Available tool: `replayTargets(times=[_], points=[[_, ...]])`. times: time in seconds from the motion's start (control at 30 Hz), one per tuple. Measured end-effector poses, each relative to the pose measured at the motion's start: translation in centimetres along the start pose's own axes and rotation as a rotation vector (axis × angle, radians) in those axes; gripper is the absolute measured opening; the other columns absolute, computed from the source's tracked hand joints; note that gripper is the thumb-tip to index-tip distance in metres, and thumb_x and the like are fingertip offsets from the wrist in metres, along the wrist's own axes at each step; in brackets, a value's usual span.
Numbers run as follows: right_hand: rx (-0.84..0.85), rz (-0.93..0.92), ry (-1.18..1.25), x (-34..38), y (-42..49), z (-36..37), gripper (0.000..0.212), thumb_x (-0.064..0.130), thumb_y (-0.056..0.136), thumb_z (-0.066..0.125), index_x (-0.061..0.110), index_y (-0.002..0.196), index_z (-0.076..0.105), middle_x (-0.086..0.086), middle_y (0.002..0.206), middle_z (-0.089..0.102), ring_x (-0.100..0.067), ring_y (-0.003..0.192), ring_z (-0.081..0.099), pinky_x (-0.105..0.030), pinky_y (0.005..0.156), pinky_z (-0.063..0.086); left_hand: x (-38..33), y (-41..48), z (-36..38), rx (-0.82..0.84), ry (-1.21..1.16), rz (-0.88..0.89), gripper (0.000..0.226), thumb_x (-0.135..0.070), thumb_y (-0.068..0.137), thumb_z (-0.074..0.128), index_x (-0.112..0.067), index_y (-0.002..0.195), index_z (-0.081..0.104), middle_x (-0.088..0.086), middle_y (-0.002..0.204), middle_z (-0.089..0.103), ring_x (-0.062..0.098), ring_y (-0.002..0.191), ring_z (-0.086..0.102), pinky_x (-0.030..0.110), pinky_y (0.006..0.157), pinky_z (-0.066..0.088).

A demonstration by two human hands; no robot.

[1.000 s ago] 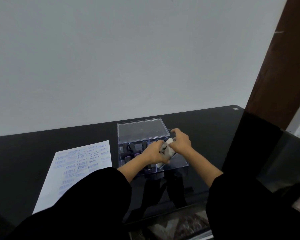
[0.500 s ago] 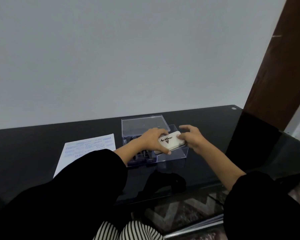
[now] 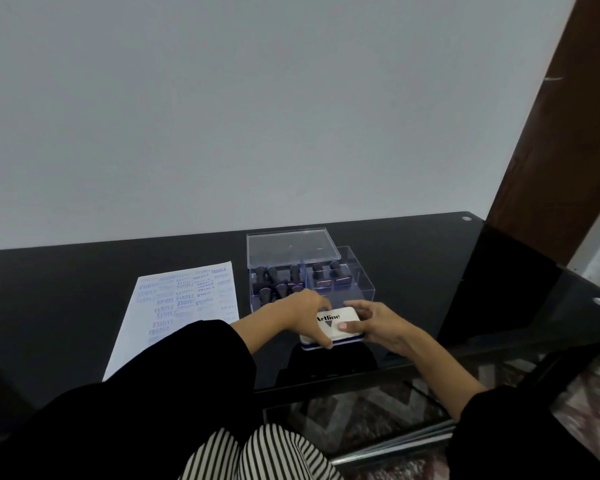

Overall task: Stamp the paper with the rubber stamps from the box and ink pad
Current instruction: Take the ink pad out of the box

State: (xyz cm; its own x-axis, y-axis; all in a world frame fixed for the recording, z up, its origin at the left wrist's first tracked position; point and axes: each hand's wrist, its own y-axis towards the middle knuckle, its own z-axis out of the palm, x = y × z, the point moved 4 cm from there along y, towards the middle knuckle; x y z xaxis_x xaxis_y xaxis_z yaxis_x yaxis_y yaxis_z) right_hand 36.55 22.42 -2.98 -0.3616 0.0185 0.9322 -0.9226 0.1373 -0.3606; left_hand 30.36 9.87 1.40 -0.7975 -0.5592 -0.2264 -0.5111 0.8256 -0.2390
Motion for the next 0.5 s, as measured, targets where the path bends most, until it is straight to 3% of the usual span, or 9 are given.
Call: replayTargets(times=[0.17,0.3,0.5], points=[[0.040,0.043,0.006,-1.5,0.3,0.4,0.064,-0.006,0.077,0.069,0.003,0.134,0.042,-0.011,0.115,0.057,-0.018,0.095,0.061,-0.022,0.063,0.057,0.6,0.1,1.3,0.065,-0.024,-0.009,0.068,-0.039,0.078,0.072,-0.009,0.133,0.045,0.010,0.127,0.052,0.024,0.114,0.049,0.027,0.088,0.039],[0.100,0.041,-0.111,-1.9,0.5,0.5,0.073,-0.005,0.073,0.072,0.011,0.137,0.039,-0.007,0.119,0.053,-0.017,0.105,0.055,-0.023,0.074,0.055,0.9,0.3,1.7,0.097,-0.040,-0.024,0.067,-0.037,0.080,0.070,-0.009,0.135,0.044,0.010,0.128,0.051,0.024,0.115,0.049,0.029,0.091,0.041],[0.088,-0.048,-0.554,-1.1,1.1,0.8,0.075,-0.001,0.070,0.077,0.013,0.135,0.042,-0.003,0.119,0.051,-0.017,0.107,0.052,-0.024,0.084,0.051,1.2,0.4,1.6,0.121,-0.094,-0.029,0.060,-0.031,0.084,0.065,-0.011,0.136,0.044,0.011,0.126,0.055,0.025,0.111,0.053,0.029,0.088,0.042]])
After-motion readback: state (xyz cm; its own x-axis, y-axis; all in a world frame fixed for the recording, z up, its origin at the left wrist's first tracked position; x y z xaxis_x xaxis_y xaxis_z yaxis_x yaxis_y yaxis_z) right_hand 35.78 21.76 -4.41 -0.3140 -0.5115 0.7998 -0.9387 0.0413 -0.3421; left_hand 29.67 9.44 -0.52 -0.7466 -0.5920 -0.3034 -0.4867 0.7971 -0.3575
